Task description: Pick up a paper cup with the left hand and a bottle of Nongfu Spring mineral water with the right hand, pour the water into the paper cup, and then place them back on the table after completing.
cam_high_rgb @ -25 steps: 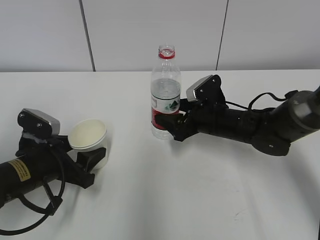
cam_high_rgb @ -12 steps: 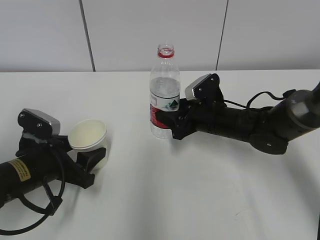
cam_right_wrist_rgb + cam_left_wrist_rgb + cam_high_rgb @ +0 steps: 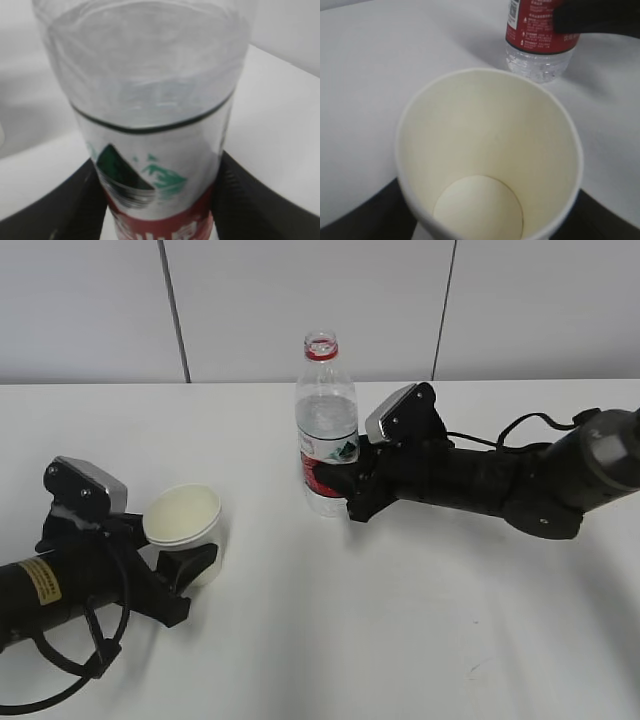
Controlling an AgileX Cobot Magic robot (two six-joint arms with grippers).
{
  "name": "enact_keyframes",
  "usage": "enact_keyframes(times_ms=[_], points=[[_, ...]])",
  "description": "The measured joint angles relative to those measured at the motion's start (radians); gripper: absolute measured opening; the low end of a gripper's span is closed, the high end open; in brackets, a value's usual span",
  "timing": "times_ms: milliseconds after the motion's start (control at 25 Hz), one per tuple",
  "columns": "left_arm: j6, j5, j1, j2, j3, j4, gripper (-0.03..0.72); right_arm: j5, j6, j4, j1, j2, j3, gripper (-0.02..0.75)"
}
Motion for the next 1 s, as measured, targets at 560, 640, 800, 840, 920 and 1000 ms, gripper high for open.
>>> enact_keyframes(times_ms=[560,640,800,840,920,1000], points=[[-0.144,0.147,0.0,-0.078,-0.098,0.168,0.444,0.096,-0.181,-0.076,0.0,-0.053,-0.006,0.425],[-0.163,0.145,0.0,-0.078,-0.098,0.195,0.444,0.1,-0.193,-0.089,0.0,-0.053,-0.018,0.425],[-0.215,0.141,0.0,-0.078,-0.118,0.264,0.443,0.12,-0.199,-0.145,0.002,-0.053,-0.069,0.424],[-0.228,0.138,0.0,-0.078,-0.127,0.274,0.443,0.131,-0.199,-0.153,0.005,-0.053,-0.083,0.424],[-0.245,0.135,0.0,-0.078,-0.141,0.296,0.443,0.169,-0.21,-0.168,0.013,-0.053,-0.116,0.424],[-0.26,0.134,0.0,-0.078,-0.146,0.325,0.443,0.189,-0.231,-0.187,0.022,-0.053,-0.138,0.424]])
